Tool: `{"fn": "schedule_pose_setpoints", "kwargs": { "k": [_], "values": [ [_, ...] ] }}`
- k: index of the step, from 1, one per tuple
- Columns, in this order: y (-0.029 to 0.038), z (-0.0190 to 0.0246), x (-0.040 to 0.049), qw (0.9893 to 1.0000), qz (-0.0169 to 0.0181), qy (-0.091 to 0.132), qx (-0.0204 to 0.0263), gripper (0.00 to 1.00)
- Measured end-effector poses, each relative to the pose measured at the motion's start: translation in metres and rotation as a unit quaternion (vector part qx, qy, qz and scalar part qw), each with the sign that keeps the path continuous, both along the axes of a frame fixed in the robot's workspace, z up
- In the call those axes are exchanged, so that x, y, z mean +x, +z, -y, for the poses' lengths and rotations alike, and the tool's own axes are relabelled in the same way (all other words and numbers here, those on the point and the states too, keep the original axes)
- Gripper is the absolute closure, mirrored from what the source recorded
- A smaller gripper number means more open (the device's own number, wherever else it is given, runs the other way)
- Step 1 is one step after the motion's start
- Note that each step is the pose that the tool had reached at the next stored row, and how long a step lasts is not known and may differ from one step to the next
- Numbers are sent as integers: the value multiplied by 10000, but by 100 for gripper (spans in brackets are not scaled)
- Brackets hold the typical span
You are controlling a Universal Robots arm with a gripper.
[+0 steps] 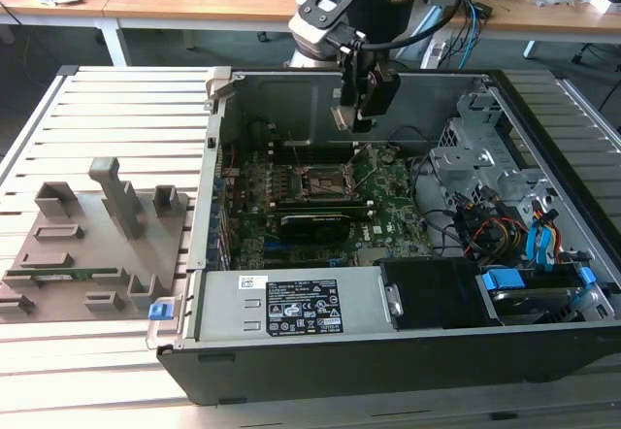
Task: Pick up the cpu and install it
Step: 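Place the cpu into insertion slot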
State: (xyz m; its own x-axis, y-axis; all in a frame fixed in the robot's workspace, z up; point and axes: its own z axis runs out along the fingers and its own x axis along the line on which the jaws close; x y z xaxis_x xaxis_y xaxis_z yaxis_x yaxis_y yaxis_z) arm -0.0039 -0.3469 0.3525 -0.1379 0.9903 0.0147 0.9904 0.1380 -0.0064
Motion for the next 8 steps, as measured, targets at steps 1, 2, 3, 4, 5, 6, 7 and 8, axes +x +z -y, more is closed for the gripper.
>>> {"fn": "schedule_pose_setpoints", "kwargs": {
  "k": [1,2,3,4,5,6,7,8],
  "values": [
    [0,0,0,10000,0,-87,0,45],
    [0,0,0,9999,0,-171,0,45],
    [0,0,0,9997,0,-262,0,45],
    [0,0,0,9995,0,-326,0,45],
    [0,0,0,9991,0,-413,0,45],
    [0,0,0,9987,0,-500,0,45],
    [0,0,0,9983,0,-576,0,45],
    [0,0,0,9979,0,-653,0,45]
  ]
}}
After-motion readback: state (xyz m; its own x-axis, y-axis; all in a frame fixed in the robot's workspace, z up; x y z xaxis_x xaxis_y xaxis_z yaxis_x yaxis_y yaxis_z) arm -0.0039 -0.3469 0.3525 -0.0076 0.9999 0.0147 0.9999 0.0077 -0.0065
